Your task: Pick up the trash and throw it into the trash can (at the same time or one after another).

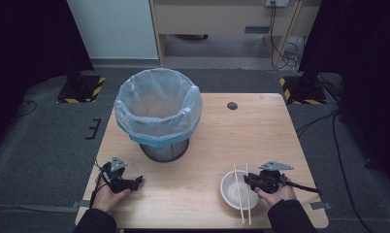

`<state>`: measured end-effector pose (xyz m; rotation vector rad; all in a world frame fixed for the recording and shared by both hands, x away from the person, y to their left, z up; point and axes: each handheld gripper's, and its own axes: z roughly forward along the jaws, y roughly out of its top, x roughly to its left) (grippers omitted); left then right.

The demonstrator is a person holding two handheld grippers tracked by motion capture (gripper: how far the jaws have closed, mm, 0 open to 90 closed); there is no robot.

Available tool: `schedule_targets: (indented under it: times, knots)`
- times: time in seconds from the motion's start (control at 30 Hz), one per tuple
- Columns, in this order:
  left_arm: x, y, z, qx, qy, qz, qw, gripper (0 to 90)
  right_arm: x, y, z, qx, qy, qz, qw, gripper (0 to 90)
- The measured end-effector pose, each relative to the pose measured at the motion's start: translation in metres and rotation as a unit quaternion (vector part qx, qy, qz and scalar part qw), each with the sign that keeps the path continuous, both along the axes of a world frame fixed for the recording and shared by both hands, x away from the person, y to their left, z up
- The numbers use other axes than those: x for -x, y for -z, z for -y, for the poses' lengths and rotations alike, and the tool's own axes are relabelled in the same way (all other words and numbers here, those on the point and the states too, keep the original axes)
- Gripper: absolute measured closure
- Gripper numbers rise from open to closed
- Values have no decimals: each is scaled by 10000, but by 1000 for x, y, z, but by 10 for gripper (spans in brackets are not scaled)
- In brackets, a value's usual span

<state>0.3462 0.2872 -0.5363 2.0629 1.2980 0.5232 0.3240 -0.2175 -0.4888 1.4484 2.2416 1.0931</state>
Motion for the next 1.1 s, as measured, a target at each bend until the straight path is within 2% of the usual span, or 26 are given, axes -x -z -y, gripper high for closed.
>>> schedule_targets:
  times: [0.2, 0.43, 0.8, 1.1]
  knots:
    - [0, 0, 0, 0, 0, -1, 10000, 0, -3, 1, -1, 97, -87, 36, 9999, 743]
    - [0, 0, 0, -1, 0, 0, 10000, 0, 2, 0, 0, 115, -83, -79, 9999, 732]
    - [0, 0, 0, 1, -1, 0, 10000, 0, 1, 0, 0, 184, -20, -297, 9994, 851]
    - [0, 0, 0, -1, 1, -1, 10000, 0, 0, 0, 2, 165, 19, -374, 9992, 859]
